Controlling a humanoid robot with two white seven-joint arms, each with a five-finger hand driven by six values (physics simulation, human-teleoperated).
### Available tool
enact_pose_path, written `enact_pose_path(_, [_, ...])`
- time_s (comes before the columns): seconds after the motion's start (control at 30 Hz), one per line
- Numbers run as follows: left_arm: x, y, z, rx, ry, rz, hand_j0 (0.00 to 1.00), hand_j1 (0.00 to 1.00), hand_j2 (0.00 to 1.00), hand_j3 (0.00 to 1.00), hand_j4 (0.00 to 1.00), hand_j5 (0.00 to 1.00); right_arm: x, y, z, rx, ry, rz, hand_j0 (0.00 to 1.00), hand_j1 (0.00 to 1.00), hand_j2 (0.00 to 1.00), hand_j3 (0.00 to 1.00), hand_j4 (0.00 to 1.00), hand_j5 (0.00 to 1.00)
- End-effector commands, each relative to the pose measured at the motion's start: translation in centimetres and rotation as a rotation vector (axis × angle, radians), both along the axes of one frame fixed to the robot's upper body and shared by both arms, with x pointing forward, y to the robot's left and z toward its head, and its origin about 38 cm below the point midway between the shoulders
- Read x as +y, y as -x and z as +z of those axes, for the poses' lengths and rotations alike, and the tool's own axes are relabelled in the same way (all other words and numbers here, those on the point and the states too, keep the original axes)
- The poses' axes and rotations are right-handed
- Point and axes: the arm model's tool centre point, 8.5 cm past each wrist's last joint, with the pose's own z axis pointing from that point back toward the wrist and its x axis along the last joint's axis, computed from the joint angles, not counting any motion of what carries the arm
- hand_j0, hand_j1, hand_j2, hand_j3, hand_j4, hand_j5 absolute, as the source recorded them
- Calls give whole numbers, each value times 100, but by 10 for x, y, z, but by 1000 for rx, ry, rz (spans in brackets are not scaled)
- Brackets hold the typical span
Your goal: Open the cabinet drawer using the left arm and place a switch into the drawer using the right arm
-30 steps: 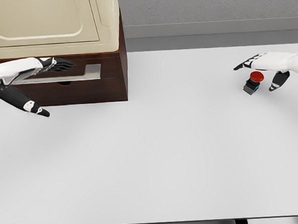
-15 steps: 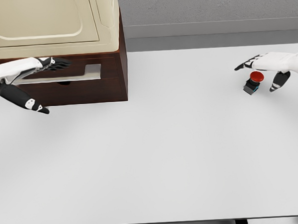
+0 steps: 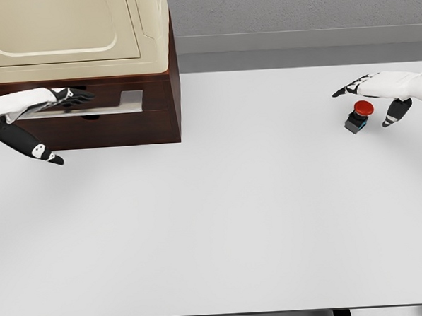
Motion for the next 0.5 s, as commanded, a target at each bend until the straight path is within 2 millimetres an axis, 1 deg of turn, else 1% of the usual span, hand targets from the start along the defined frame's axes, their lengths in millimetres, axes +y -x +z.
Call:
enact_pose_path(0.0, [2, 0, 0, 3, -6, 8, 100, 100, 100, 100, 100, 100, 0, 0, 0, -1, -4, -3, 100, 100, 100, 100, 100, 100])
enact_pose_path(0.17, [4, 2, -5, 14, -15, 7, 100, 100, 100, 100, 100, 100, 0, 0, 0, -1, -4, -3, 100, 100, 100, 100, 100, 100])
enact_pose_path(0.23, [4, 4, -9, 22, -28, 1, 100, 100, 100, 100, 100, 100, 0, 0, 0, -1, -4, -3, 100, 100, 100, 100, 100, 100])
enact_pose_path(0.4, [7, 7, -9, 24, -37, -13, 100, 100, 100, 100, 100, 100, -1, 0, 2, -4, -2, -3, 100, 100, 100, 100, 100, 100])
enact_pose_path(0.47, [8, 11, -12, 30, -44, -30, 100, 100, 100, 100, 100, 100, 1, 0, 2, -5, -3, 0, 100, 100, 100, 100, 100, 100])
